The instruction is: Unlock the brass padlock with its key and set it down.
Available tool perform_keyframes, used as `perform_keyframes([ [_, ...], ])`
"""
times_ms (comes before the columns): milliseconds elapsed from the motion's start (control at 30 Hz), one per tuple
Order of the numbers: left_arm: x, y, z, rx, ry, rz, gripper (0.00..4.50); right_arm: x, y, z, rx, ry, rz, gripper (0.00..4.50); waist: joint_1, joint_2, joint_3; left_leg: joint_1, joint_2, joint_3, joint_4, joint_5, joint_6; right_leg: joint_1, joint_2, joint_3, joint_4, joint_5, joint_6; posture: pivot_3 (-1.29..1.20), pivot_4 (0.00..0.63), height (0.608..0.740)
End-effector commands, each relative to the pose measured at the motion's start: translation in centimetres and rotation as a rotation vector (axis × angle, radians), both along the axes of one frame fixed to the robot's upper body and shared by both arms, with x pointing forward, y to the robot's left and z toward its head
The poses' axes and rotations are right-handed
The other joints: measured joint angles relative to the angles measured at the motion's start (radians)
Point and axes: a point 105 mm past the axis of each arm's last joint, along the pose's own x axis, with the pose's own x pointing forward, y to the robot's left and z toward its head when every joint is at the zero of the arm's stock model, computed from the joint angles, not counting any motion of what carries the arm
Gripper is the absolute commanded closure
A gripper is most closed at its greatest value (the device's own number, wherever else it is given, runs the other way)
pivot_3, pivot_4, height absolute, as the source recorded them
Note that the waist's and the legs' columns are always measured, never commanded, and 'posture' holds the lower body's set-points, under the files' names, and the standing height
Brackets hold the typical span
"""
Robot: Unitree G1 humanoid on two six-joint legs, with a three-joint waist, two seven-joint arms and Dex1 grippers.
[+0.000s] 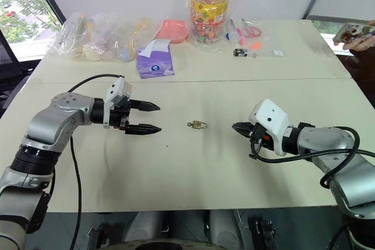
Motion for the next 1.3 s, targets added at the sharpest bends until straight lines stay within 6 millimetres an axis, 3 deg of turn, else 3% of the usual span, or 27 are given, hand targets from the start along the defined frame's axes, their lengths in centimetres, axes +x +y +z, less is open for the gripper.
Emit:
perform_keyframes([
  [33, -0.1, -0.3, 1.3, -0.021, -0.047, -0.024, 0.45, -0.2, 0.4, 1.2, -0.002, -0.048, 0.026, 4.50, 0.000, 0.000, 0.000, 0.000, 0.000, 0.000, 0.000, 0.000, 0.000, 0.000, 0.000, 0.000, 0.000, 0.000, 0.000, 0.00, 0.150, 0.737],
  [233, 0.3, -0.6, 2.2, -0.057, -0.050, -0.003, 0.45, -0.2, 0.6, 1.4, 0.001, -0.051, 0.027, 4.50, 0.000, 0.000, 0.000, 0.000, 0.000, 0.000, 0.000, 0.000, 0.000, 0.000, 0.000, 0.000, 0.000, 0.000, 0.000, 0.00, 0.150, 0.737],
  [1100, -0.1, -0.5, 1.4, -0.020, -0.031, -0.021, 0.45, 0.6, 1.4, 2.4, 0.009, -0.058, 0.083, 4.50, 0.000, -0.001, 0.000, 0.000, 0.000, 0.000, 0.000, 0.000, 0.000, 0.000, 0.000, 0.000, 0.000, 0.000, 0.000, 0.00, 0.150, 0.737],
  [1200, -0.1, -0.6, 1.3, -0.017, -0.035, -0.024, 0.40, 1.1, 1.8, 2.2, 0.001, -0.041, 0.117, 3.63, -0.001, -0.001, 0.000, 0.000, 0.000, 0.000, 0.000, 0.000, 0.000, 0.000, 0.000, 0.000, 0.000, 0.000, 0.000, 0.00, 0.150, 0.737],
  [1300, 0.0, -0.7, 1.3, -0.018, -0.036, -0.027, 0.40, 1.8, 2.7, 2.1, -0.009, -0.046, 0.154, 2.16, -0.002, 0.000, 0.000, 0.000, 0.000, 0.000, 0.000, 0.000, 0.000, 0.000, 0.000, 0.000, 0.001, 0.000, 0.000, 0.00, 0.150, 0.737],
])
